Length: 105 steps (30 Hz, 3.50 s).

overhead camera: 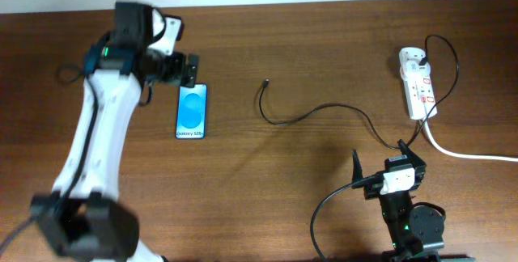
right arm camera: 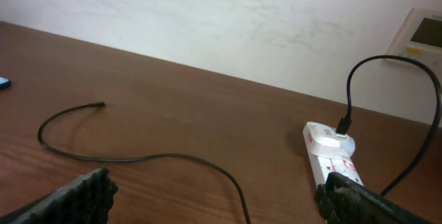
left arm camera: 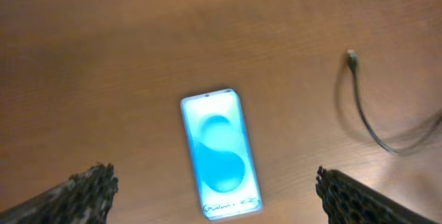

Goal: Plug charger to phone and switch on socket
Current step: 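Move the left gripper over the blue phone and lower onto it, then grasp the phone's top edge with the left gripper and lift it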

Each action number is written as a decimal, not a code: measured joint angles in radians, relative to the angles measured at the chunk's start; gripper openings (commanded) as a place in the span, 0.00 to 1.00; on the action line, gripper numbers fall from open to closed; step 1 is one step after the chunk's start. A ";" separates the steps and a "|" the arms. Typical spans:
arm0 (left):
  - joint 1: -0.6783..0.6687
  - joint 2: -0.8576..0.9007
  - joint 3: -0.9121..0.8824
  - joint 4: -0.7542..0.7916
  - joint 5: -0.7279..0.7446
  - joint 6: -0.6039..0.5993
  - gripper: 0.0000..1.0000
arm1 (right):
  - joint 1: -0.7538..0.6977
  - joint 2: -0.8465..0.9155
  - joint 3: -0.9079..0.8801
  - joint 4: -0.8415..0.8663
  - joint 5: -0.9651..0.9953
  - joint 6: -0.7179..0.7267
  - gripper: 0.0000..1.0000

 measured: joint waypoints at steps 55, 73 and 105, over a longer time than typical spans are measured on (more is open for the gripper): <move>-0.074 0.496 0.031 -0.008 -0.139 -0.363 0.99 | 0.000 0.000 0.000 0.000 0.000 0.000 0.98; -0.040 0.496 0.027 -0.032 -0.101 -0.205 0.92 | 0.000 0.000 0.000 0.000 0.000 0.000 0.98; -0.029 0.503 0.052 -0.106 -0.100 -0.258 0.64 | 0.000 0.000 0.000 0.000 0.000 0.000 0.98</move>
